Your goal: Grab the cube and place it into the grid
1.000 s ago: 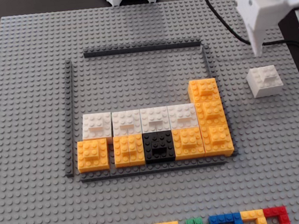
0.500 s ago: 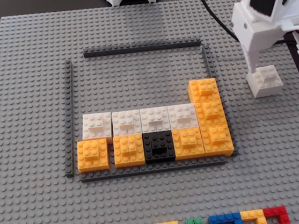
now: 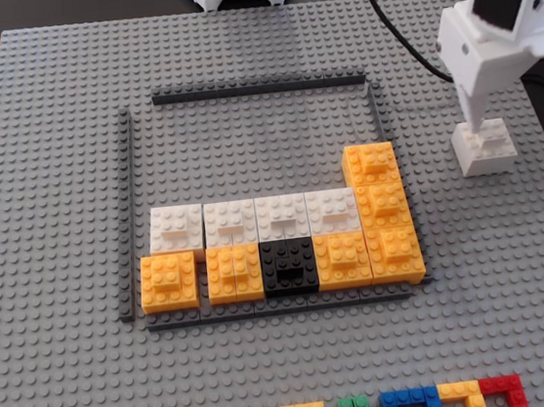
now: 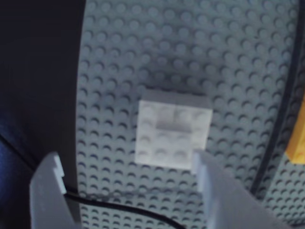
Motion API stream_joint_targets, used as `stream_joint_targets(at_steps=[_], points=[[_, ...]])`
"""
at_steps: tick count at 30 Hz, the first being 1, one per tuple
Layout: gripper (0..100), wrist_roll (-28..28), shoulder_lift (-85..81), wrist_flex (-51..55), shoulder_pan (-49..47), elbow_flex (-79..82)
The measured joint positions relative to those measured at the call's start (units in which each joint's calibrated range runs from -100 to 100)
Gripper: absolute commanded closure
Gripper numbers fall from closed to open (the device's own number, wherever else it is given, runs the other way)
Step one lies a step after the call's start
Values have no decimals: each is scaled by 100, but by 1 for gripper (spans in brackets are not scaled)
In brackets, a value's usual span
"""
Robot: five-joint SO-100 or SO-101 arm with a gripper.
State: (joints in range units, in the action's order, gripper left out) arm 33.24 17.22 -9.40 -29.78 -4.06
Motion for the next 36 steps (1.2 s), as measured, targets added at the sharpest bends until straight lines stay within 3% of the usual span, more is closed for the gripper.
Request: stream_joint_targets(at_steps=[8, 18, 36], points=[[66, 0, 25, -54, 22, 0], [76, 0, 136, -205, 66, 0], [82, 54, 170, -234, 168, 88]])
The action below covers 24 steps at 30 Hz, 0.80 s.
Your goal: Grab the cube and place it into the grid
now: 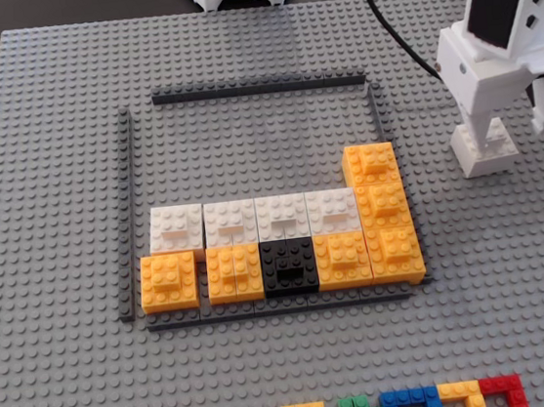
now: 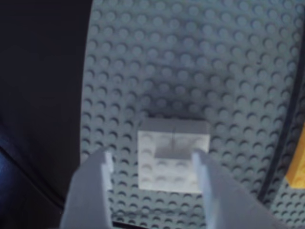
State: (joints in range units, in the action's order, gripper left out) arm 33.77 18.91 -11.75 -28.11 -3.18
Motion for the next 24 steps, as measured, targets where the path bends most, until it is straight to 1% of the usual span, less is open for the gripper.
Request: stream_joint_targets(at_steps=[5, 10, 24], points=[[83, 29, -8, -24, 22, 79], [88, 44, -17, -29, 36, 124], [94, 117, -17, -29, 87, 124]])
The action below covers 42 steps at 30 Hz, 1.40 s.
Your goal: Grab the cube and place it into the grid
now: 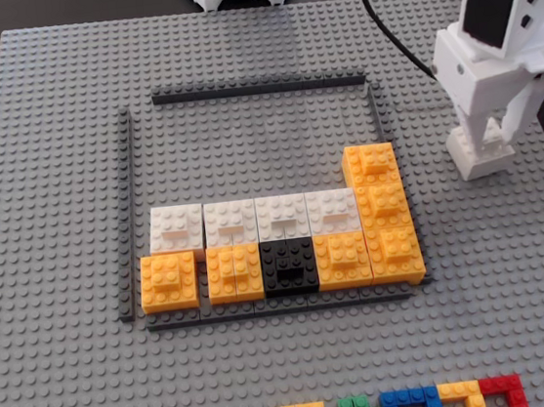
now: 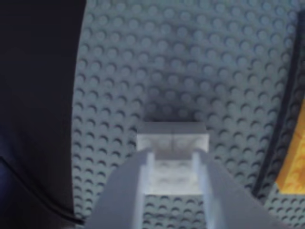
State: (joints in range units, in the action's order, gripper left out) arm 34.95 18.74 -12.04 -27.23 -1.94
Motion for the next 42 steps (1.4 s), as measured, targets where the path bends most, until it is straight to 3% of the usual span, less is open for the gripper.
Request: stream_joint_targets(at_steps=[15, 29, 42], points=[[95, 0, 0, 557, 58, -353], [95, 112, -212, 1348, 51, -1642], [95, 449, -789, 1529, 751, -1818]])
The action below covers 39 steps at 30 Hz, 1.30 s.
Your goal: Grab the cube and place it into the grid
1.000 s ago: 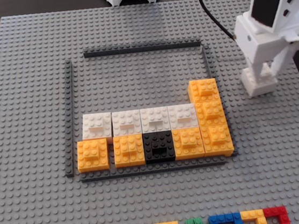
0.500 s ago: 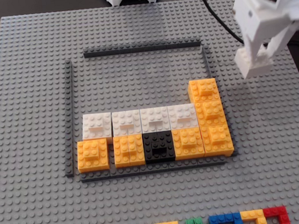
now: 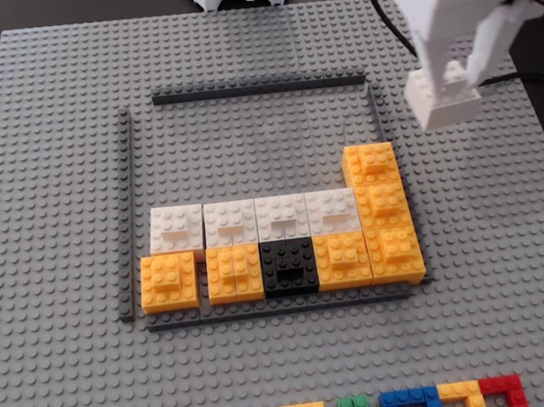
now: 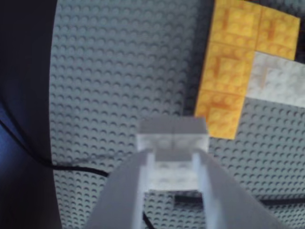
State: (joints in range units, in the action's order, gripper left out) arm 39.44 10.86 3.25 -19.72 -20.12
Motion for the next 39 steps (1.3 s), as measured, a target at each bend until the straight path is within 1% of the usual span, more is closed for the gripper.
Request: stream_joint_targets(at_steps=[8, 20, 33, 39], points=[[95, 234, -356, -161, 678, 609], [95, 513, -975, -498, 1480, 2101], [96, 581, -1298, -884, 1677, 3354], [95, 581, -1298, -1060, 1677, 3610]])
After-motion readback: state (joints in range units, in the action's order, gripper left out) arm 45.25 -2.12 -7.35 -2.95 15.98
